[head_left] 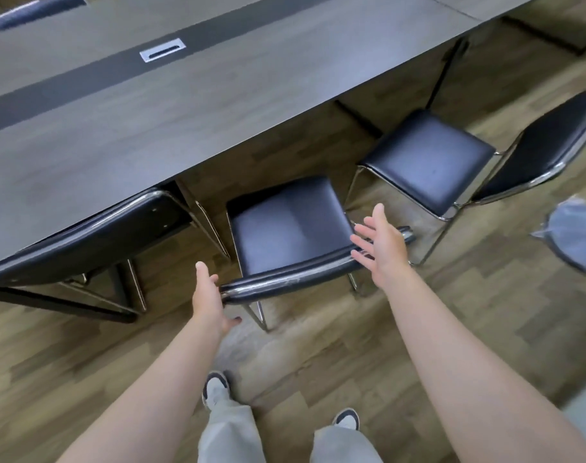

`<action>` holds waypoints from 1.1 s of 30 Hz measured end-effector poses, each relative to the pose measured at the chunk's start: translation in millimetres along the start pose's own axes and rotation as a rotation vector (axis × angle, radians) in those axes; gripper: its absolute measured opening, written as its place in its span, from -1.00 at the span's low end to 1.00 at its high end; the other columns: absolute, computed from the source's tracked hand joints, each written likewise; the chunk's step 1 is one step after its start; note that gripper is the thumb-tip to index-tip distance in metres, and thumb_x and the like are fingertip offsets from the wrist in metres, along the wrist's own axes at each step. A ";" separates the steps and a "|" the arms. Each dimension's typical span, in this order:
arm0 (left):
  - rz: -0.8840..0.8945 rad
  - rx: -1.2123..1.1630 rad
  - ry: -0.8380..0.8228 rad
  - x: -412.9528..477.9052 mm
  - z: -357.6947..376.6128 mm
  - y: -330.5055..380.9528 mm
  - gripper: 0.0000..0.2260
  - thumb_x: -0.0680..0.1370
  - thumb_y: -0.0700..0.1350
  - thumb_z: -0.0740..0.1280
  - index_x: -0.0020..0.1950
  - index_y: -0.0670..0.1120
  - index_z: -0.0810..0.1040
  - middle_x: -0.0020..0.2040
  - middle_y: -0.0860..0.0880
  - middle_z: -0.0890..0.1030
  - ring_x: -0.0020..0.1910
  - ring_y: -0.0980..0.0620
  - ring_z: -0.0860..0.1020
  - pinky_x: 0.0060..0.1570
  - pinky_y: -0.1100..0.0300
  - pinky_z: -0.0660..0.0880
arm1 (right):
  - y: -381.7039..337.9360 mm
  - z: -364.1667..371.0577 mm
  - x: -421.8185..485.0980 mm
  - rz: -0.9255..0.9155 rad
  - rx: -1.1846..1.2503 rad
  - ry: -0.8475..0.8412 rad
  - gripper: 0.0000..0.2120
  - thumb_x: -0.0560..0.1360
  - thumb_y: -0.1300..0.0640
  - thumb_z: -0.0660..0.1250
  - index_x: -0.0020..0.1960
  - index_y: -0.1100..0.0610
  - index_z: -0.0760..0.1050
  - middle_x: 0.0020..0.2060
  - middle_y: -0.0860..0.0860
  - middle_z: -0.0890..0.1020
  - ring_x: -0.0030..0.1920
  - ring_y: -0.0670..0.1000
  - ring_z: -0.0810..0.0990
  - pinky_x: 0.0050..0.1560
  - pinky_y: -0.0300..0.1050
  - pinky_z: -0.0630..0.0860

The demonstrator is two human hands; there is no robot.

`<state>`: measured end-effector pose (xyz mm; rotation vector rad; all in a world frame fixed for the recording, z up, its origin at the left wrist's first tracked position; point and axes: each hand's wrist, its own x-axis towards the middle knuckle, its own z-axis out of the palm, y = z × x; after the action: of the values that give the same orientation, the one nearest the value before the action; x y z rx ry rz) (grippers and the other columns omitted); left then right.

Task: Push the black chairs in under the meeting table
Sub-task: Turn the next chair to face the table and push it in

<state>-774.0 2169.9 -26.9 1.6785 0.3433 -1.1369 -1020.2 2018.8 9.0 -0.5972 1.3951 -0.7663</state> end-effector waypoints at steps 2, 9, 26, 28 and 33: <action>0.016 0.003 0.031 -9.8 17.2 -12.3 -0.35 0.62 0.42 0.13 0.52 0.02 0.46 0.62 -0.08 0.34 0.59 -0.20 0.29 0.48 -0.48 0.21 | -3.3 -35.2 4.9 -0.012 0.036 0.086 -0.50 0.63 -0.30 0.23 0.29 0.08 0.53 0.23 0.03 0.64 0.17 0.03 0.66 0.18 0.05 0.61; -0.047 -0.173 0.163 -3.6 44.8 -23.2 -0.25 0.57 0.41 0.23 0.65 0.04 0.25 0.62 -0.08 0.35 0.54 -0.29 0.38 0.42 -0.55 0.24 | -2.9 -102.4 30.8 0.070 0.096 0.260 -0.47 0.60 -0.31 0.25 0.40 0.02 0.43 0.41 0.07 0.47 0.37 0.17 0.48 0.25 0.25 0.58; -0.061 -0.322 0.385 17.9 76.4 -21.7 -0.53 0.68 0.24 0.19 0.47 -0.01 0.37 0.08 -0.03 0.54 -0.13 -0.13 0.57 -0.32 -0.18 0.49 | -5.3 -51.6 107.1 0.113 0.132 0.518 -0.38 0.62 -0.30 0.21 0.44 0.16 0.46 0.22 0.04 0.61 0.25 0.17 0.56 0.11 -0.01 0.44; -0.066 -0.319 0.386 24.5 76.0 -19.3 -0.52 0.66 0.28 0.19 0.43 -0.01 0.37 0.04 -0.06 0.55 -0.07 -0.18 0.61 -0.26 -0.19 0.55 | -4.8 -49.1 113.4 0.099 0.124 0.525 -0.40 0.61 -0.31 0.21 0.41 0.13 0.49 0.21 0.03 0.62 0.21 0.15 0.57 0.13 -0.02 0.44; -0.111 -0.328 0.403 29.6 69.6 -23.7 -0.40 0.59 0.35 0.22 0.47 -0.03 0.42 0.24 -0.08 0.62 0.04 -0.20 0.66 -0.22 -0.16 0.61 | 3.3 -56.6 114.5 0.106 0.128 0.587 -0.55 0.64 -0.24 0.22 0.26 0.10 0.58 -0.04 -0.07 0.63 0.01 0.07 0.59 -0.07 -0.09 0.47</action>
<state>-811.0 2111.8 -66.1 1.5987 0.8403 -0.7619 -1074.7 1936.3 -72.0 -0.1948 1.8765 -0.9828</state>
